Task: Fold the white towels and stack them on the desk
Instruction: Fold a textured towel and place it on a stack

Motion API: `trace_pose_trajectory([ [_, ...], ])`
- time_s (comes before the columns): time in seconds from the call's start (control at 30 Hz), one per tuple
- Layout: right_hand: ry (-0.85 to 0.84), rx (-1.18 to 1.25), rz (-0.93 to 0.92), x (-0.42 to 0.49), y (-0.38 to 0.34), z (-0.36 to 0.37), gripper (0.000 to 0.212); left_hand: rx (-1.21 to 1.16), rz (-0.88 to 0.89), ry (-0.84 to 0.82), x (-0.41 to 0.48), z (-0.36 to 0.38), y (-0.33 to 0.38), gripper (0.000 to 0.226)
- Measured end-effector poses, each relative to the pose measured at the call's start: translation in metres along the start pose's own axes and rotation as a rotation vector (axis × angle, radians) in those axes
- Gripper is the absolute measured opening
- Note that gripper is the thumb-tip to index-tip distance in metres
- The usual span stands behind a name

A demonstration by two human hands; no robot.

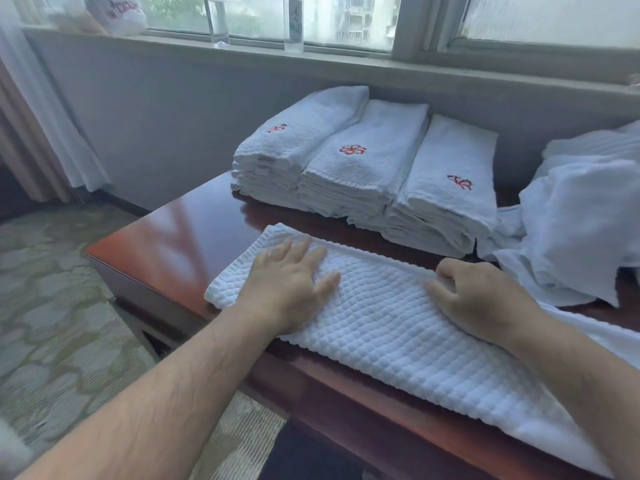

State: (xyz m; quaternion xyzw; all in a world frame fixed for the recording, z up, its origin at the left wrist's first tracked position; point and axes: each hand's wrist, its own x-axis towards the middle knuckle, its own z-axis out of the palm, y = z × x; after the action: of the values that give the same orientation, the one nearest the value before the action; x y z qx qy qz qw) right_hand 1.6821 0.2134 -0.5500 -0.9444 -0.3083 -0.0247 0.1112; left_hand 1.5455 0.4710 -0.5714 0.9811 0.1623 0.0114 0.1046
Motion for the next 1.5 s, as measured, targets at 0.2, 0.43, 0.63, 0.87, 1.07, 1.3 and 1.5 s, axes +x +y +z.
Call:
trace_pose_trajectory([
  [0.2,0.205,0.017,-0.123,0.006,0.008,-0.001,0.025,0.039,-0.024,0.026,-0.002,0.000,0.000,0.074],
  [0.43,0.174,-0.053,-0.015,-0.009,0.020,-0.001,0.032,0.044,-0.060,0.040,-0.008,-0.008,0.030,0.060],
  [0.63,0.182,-0.149,0.179,-0.067,0.094,-0.034,0.044,-0.045,0.269,-0.069,-0.012,0.006,0.143,0.069],
  [0.87,0.212,-0.065,0.450,-0.148,0.203,-0.066,0.046,-0.045,0.536,-0.097,-0.016,0.034,0.274,0.072],
  [1.07,0.351,-0.168,0.385,-0.156,0.225,-0.069,0.042,0.023,0.658,-0.067,-0.019,0.051,0.306,0.073],
  [1.3,0.287,-0.269,0.594,-0.149,0.228,-0.069,0.052,0.068,0.669,-0.145,-0.021,0.051,0.299,0.074],
  [1.5,0.337,-0.202,0.797,-0.178,0.233,-0.065,0.055,0.032,0.716,-0.180,-0.016,0.053,0.344,0.068],
])
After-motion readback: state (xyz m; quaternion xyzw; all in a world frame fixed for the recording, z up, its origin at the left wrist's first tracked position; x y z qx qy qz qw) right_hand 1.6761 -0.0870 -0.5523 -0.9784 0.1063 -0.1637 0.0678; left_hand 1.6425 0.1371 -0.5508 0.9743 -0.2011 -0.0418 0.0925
